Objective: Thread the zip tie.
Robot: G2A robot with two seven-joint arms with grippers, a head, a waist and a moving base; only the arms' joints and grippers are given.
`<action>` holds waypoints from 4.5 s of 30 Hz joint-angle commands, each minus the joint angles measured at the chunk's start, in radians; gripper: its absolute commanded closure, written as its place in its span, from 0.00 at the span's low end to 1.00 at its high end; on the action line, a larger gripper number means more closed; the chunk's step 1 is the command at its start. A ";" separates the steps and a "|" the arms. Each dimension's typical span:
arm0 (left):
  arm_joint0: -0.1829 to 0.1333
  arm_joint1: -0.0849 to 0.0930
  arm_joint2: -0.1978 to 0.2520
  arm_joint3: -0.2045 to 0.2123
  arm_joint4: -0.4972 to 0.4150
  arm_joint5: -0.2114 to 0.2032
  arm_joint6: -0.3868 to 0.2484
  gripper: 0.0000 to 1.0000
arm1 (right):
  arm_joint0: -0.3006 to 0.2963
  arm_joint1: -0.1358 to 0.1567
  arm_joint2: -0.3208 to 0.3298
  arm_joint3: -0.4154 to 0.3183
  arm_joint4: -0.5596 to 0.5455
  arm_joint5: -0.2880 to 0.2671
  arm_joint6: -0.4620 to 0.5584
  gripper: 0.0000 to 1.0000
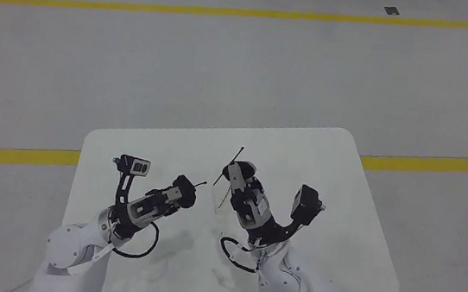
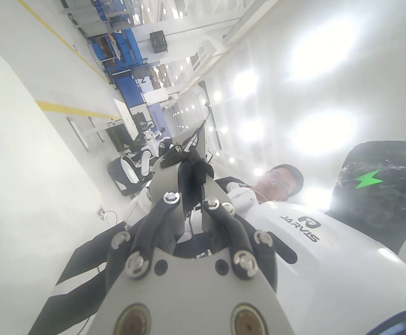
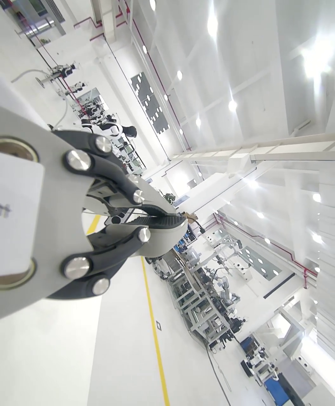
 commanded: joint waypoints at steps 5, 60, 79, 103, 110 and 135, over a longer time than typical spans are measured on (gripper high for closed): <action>0.000 0.000 0.000 0.000 0.000 0.000 0.000 1.00 | 0.000 0.000 0.000 0.000 0.000 0.000 0.000 1.00; 0.000 0.000 0.000 0.000 0.000 0.000 0.000 1.00 | -0.022 -0.088 -0.050 0.038 -0.240 0.186 -0.172 1.00; 0.000 0.000 0.000 0.000 0.000 0.000 0.000 1.00 | -0.020 -0.091 -0.041 0.030 -0.253 0.195 -0.157 1.00; 0.000 0.000 0.000 0.000 0.000 0.000 0.000 1.00 | -0.015 -0.123 -0.057 0.063 -0.290 0.210 -0.189 1.00; 0.000 0.000 0.000 0.000 0.000 0.000 0.000 1.00 | -0.009 -0.132 -0.059 0.072 -0.297 0.213 -0.187 1.00; 0.000 0.000 0.000 0.000 0.000 0.000 0.000 1.00 | -0.026 -0.152 -0.040 0.081 -0.317 0.205 -0.186 1.00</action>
